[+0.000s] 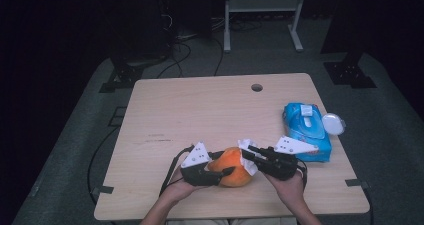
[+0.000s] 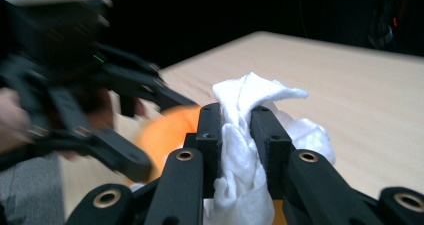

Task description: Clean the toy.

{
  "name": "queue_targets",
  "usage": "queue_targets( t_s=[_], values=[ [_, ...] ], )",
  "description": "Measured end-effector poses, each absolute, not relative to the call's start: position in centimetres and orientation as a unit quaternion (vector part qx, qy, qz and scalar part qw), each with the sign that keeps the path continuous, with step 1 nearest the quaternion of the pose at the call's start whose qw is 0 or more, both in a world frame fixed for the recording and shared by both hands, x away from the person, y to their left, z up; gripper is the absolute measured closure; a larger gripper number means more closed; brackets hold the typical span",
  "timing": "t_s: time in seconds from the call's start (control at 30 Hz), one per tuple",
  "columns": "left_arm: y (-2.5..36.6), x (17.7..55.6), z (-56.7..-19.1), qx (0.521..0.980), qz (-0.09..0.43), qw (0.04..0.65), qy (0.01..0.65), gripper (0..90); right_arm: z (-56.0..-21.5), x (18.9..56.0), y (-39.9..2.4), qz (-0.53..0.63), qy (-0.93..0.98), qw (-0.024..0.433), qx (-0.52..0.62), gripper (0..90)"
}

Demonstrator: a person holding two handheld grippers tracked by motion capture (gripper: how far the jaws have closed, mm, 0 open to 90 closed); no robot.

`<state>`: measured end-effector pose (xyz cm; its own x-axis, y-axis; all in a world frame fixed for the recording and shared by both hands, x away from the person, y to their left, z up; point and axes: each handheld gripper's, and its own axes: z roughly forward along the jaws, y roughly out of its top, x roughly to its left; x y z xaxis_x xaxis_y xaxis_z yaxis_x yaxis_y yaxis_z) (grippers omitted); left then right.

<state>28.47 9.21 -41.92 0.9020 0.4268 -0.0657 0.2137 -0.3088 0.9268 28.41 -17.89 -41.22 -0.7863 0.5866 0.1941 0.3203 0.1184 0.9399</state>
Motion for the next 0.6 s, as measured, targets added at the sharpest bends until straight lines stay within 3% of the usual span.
queue_targets(
  t_s=[0.17,0.23,0.3,0.47,0.6],
  values=[
    [10.0,29.3,-42.7,0.792,0.048,0.578,0.190,17.3,-42.0,29.3,-18.5,0.581,0.738,0.115,0.324,75.1],
    [10.0,29.4,-43.5,0.801,0.061,0.565,0.189,16.4,-42.1,29.3,-18.5,0.579,0.738,0.118,0.325,75.1],
    [9.7,29.4,-43.9,0.807,0.077,0.555,0.185,16.7,-41.9,29.3,-18.5,0.579,0.737,0.118,0.328,75.1],
    [9.4,28.9,-42.9,0.807,0.085,0.554,0.188,37.6,-40.0,27.6,-17.9,0.592,0.735,0.160,0.291,75.3],
    [9.9,28.9,-42.1,0.798,0.064,0.567,0.194,41.7,-39.4,27.0,-17.5,0.600,0.734,0.165,0.272,75.3]
  ],
)
